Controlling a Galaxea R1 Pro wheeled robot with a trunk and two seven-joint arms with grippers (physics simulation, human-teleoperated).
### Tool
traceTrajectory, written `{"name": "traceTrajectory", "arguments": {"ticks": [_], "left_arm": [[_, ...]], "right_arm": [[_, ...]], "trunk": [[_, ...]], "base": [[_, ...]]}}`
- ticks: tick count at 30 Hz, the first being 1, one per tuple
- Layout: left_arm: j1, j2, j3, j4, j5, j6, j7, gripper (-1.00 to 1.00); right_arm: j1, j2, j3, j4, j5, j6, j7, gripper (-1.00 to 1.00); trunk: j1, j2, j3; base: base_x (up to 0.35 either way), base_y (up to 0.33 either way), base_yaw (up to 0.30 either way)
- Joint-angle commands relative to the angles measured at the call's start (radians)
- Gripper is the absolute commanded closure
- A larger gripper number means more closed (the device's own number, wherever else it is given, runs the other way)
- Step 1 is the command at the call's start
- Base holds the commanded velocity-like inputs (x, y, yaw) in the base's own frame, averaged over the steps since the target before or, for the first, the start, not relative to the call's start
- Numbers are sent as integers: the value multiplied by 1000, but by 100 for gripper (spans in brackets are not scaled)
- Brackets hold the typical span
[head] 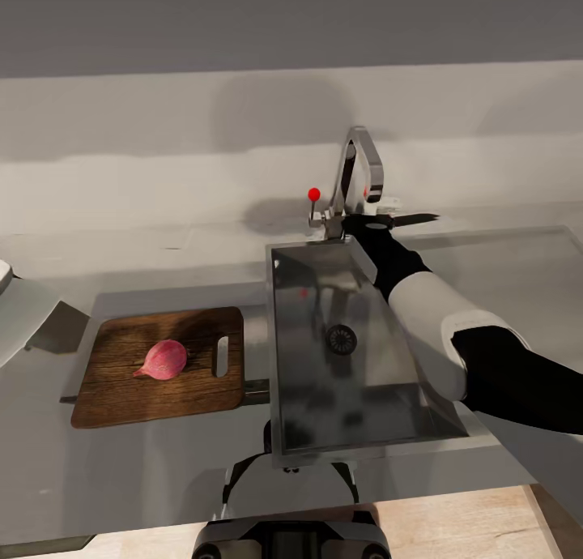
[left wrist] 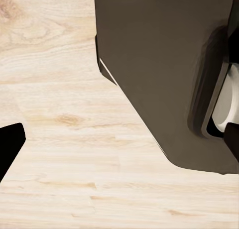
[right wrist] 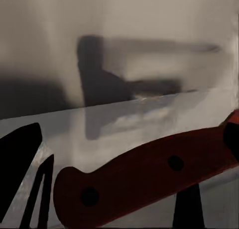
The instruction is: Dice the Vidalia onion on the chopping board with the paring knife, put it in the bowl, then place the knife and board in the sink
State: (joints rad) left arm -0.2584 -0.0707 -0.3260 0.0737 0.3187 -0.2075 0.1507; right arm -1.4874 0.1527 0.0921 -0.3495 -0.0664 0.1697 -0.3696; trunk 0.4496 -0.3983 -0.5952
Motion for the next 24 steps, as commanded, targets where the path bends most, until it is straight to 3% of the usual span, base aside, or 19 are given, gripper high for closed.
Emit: {"name": "traceTrajectory", "arguments": {"ticks": [1, 6, 9, 24], "left_arm": [[-2, -1, -8, 5, 7, -7, 1, -100], [-1, -1, -8, 4, 7, -8, -7, -100], [-2, 0, -8, 5, 7, -7, -29, -100], [-2, 0, -8, 3, 7, -9, -42, -100]], "right_arm": [[-1, 22, 12, -13, -15, 7, -3, -100], [-1, 22, 13, -174, -15, 162, -4, -100], [-1, 22, 15, -213, -15, 206, -4, -100], [-1, 22, 13, -175, -12, 206, -3, -100]], "trunk": [[0, -2, -1], [0, -2, -1], [0, -2, -1], [0, -2, -1]], "base": [[0, 0, 0], [0, 0, 0], [0, 0, 0], [0, 0, 0]]}}
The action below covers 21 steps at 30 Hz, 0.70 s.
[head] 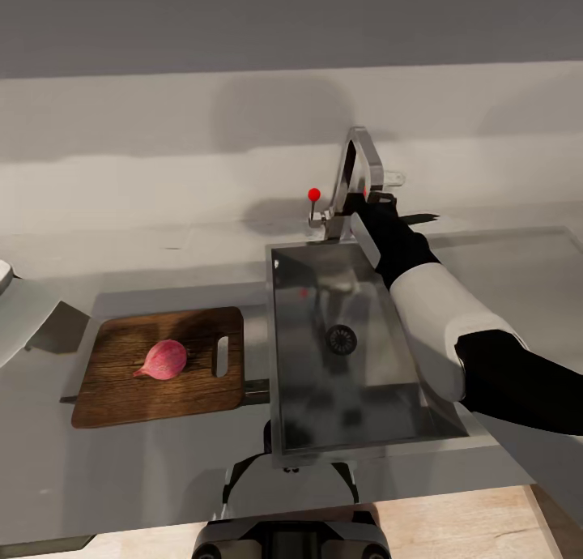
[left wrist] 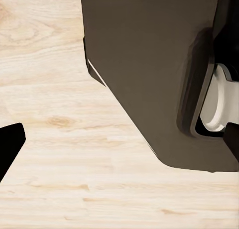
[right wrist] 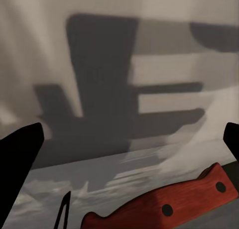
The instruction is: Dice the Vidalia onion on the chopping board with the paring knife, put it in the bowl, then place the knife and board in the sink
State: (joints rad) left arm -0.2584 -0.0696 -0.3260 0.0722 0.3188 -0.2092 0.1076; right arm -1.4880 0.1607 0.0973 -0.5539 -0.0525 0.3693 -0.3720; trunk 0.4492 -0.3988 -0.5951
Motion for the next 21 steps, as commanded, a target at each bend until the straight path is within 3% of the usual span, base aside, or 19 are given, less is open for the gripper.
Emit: {"name": "traceTrajectory", "arguments": {"ticks": [1, 11, 12, 15, 21], "left_arm": [[-2, -1, -8, 5, 6, -7, 1, -100], [-2, -1, -8, 5, 6, -9, 1, -100], [0, 5, -8, 5, 8, -13, 3, -100], [1, 21, -8, 5, 8, -13, 3, -100], [1, 26, -8, 5, 8, -13, 3, -100]], "right_arm": [[0, 14, 8, 30, -26, 6, 0, -100], [0, 14, 10, 32, -27, 6, 1, -100], [5, -1, 11, 5, -8, 0, -1, -100], [15, 8, 12, -11, 23, -4, -8, -100], [16, 14, 12, -12, 92, 8, -32, -100]], "trunk": [[1, -1, -1], [1, -1, -1], [1, -1, -1], [1, -1, -1], [1, -1, -1]], "base": [[0, 0, 0], [0, 0, 0], [0, 0, 0], [0, 0, 0], [0, 0, 0]]}}
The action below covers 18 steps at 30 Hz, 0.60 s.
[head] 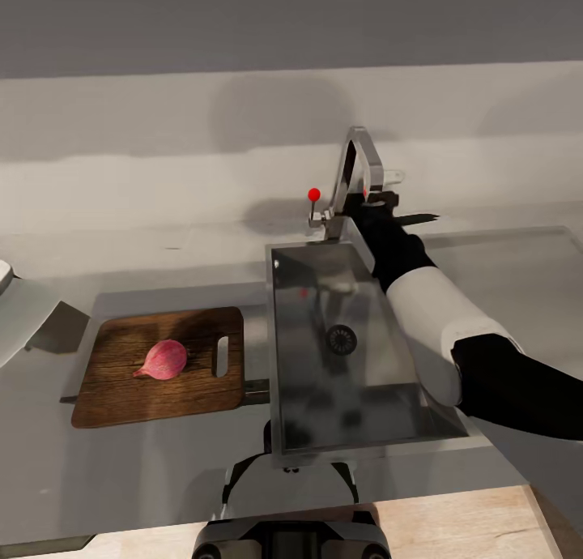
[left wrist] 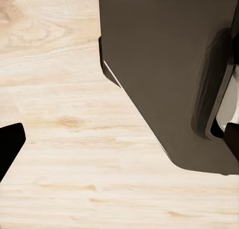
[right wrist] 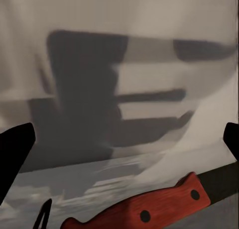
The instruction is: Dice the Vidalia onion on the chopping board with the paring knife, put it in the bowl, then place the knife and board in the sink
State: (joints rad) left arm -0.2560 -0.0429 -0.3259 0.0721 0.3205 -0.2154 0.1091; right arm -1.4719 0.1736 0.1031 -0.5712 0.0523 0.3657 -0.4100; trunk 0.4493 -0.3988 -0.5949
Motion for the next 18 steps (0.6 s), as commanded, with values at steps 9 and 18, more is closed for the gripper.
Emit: {"name": "traceTrajectory", "arguments": {"ticks": [9, 18], "left_arm": [[-2, 2, -9, 5, 6, -6, 1, -100], [-2, 3, -9, 5, 6, -5, 1, -100]], "right_arm": [[5, 1, 6, 26, 35, 15, 5, -100], [5, 1, 5, 47, -3, 15, 30, -100]], "trunk": [[1, -1, -1], [1, -1, -1]], "base": [[-1, -12, 0], [-149, -220, 0]]}}
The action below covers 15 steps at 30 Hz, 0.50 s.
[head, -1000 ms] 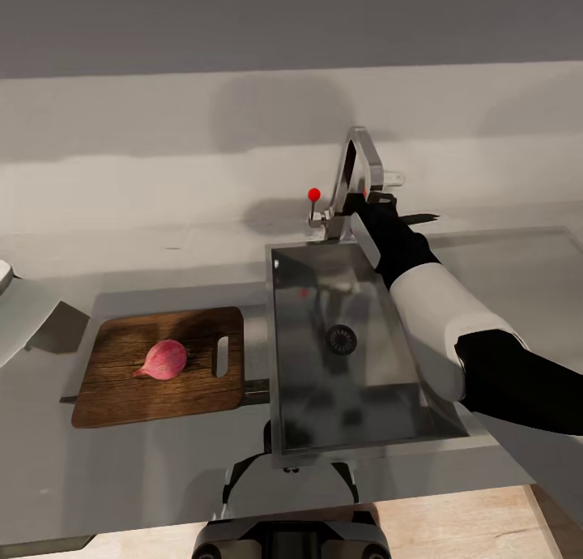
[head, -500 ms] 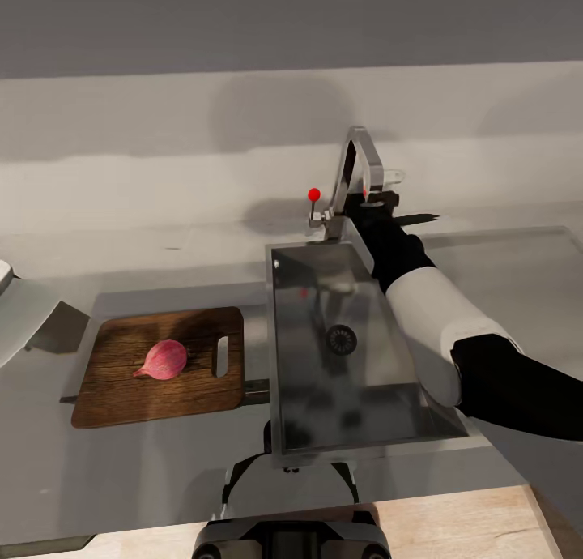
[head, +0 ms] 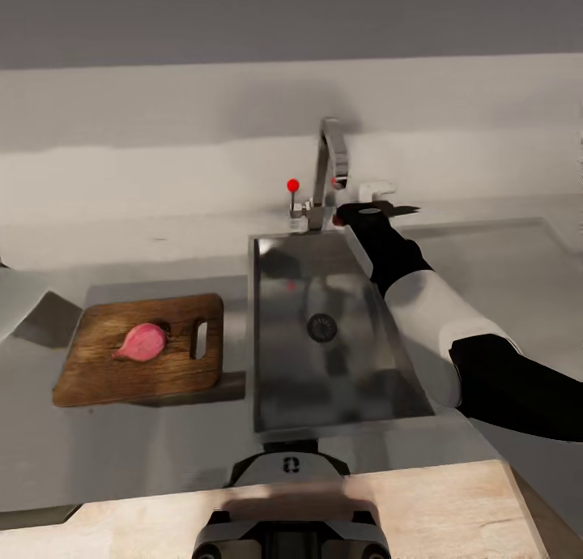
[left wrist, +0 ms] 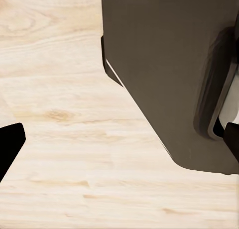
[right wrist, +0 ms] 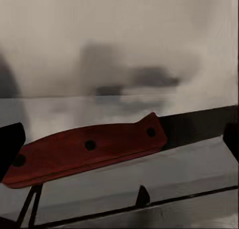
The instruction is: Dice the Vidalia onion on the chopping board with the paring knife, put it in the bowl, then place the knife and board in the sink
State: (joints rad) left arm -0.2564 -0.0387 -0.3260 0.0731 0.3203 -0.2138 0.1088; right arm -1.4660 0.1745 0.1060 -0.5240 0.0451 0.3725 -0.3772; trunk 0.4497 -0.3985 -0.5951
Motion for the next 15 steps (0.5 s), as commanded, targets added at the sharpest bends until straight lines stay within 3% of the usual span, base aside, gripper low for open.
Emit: {"name": "traceTrajectory", "arguments": {"ticks": [1, 9, 10, 15], "left_arm": [[-1, -1, -8, 4, 6, -7, 2, -100], [-1, 0, -8, 4, 6, -7, 2, -100], [-1, 0, -8, 4, 6, -7, 2, -100], [-1, 0, -8, 4, 6, -7, 2, -100]], "right_arm": [[-1, 0, 2, -1, -1, 8, -3, -100], [-1, 0, 2, -1, -46, 8, -3, -100], [-1, 0, 2, -1, -100, 8, -3, -100], [-1, 0, 3, -1, -102, 8, -3, -100]], "trunk": [[0, -2, -1], [0, -2, -1], [0, -2, -1], [0, -2, -1]], "base": [[-101, -111, 0], [-28, -30, 0], [-4, -5, 0], [-1, -2, 0]]}}
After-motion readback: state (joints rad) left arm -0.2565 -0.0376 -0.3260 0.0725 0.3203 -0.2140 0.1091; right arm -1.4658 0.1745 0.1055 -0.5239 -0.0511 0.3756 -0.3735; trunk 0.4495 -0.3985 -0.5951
